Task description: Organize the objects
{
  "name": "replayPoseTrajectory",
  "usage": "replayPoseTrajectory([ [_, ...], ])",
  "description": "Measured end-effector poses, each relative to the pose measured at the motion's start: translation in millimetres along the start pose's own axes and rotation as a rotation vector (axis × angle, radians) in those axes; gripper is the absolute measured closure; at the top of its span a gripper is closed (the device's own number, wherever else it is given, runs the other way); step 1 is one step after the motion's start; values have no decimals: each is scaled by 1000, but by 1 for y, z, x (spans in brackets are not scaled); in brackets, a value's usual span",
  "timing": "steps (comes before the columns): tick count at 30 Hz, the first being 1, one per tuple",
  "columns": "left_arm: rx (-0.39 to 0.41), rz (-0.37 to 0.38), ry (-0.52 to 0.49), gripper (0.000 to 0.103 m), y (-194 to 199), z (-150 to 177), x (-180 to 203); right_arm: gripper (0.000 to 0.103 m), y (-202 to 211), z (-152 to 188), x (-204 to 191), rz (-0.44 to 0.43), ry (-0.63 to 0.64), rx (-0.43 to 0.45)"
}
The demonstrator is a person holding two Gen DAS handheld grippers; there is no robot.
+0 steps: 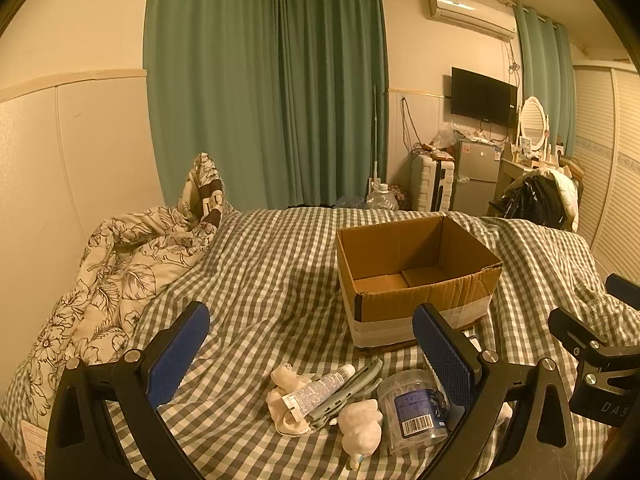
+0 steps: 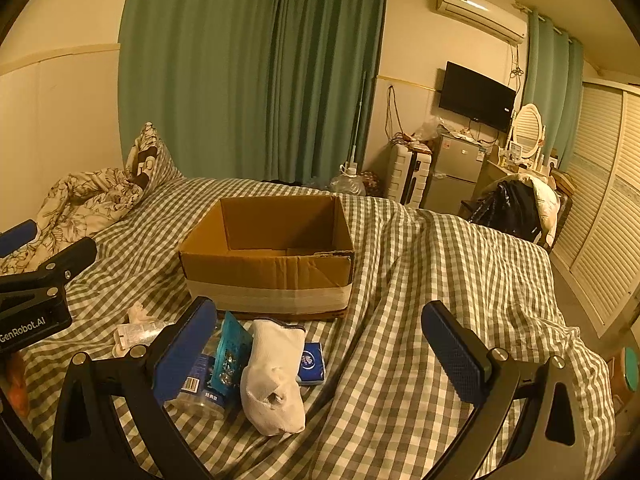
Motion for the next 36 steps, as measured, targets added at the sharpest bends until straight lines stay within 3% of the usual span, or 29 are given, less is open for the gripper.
replayPoseTrajectory([
  [36, 5, 11, 2, 0, 2, -1, -2, 0, 7, -3, -7, -13, 11, 9],
])
Point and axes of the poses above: each gripper's, at about its wrist camera, not at the fingertips, and y roughly against the way its jaws point, x to its right, z to its underside, the point moved 8 cm from there along -y, roughly the way its jaws point, and after that the axes turned 12 degrees about -z, right-handed, at the moved point
